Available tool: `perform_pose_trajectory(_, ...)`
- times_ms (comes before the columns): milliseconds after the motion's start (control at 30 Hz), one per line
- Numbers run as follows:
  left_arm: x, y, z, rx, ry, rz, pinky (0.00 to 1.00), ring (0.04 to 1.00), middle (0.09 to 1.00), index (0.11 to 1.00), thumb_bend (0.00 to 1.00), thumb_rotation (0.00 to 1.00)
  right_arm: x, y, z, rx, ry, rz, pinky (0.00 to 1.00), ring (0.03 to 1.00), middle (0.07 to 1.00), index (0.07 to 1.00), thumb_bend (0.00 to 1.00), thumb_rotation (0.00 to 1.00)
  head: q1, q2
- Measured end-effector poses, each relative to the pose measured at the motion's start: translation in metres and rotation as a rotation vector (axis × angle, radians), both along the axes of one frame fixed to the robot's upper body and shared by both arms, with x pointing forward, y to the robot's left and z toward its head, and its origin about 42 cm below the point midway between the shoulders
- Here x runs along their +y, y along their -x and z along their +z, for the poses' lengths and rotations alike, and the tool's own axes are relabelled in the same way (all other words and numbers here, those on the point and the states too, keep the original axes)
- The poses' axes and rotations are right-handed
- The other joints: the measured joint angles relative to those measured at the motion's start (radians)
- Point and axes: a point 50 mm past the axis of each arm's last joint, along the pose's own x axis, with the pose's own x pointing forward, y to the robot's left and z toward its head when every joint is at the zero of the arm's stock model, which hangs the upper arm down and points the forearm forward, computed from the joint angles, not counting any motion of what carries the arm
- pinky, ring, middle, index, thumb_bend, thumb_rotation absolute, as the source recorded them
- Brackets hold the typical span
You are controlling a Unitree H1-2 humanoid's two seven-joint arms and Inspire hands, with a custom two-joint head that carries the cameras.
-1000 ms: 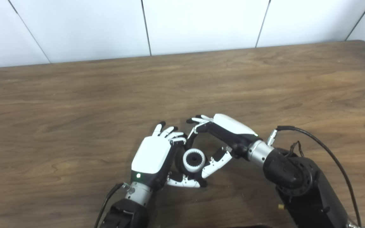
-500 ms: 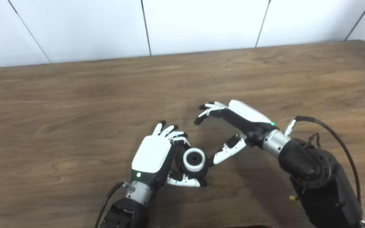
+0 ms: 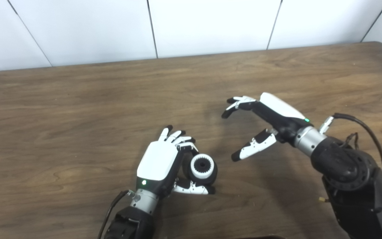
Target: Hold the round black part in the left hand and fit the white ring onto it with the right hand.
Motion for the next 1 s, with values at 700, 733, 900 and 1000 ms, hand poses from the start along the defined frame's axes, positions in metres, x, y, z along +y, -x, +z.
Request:
perform_pose_trajectory(700, 0.008, -0.010, 0.009, 0.046, -0.046, -0.006, 1.00, 0.922, 0.869, 0.901, 1.00, 0.30, -0.004, 0.004, -0.006, 0.008, -0.026, -0.039, 0.87, 0.955, 0.910, 0.729, 1.00, 0.29, 0.015, -0.012)
perform_pose_trajectory(733, 0.008, -0.010, 0.009, 0.046, -0.046, -0.005, 1.00, 0.922, 0.872, 0.912, 1.00, 0.31, -0.004, 0.004, -0.006, 0.006, -0.029, -0.041, 0.87, 0.956, 0.911, 0.729, 1.00, 0.29, 0.018, -0.012)
perform_pose_trajectory(900, 0.011, -0.011, 0.009, 0.047, -0.048, 0.002, 1.00, 0.927, 0.900, 0.979, 1.00, 0.33, -0.005, 0.004, -0.008, 0.010, -0.037, -0.045, 0.86, 0.956, 0.911, 0.729, 1.00, 0.30, 0.031, -0.023)
perform_pose_trajectory(1000, 0.014, -0.012, 0.011, 0.059, -0.053, 0.005, 1.00, 0.933, 0.907, 0.992, 1.00, 0.34, -0.005, 0.003, -0.009, 0.010, -0.042, -0.048, 0.87, 0.955, 0.910, 0.729, 1.00, 0.30, 0.041, -0.031)
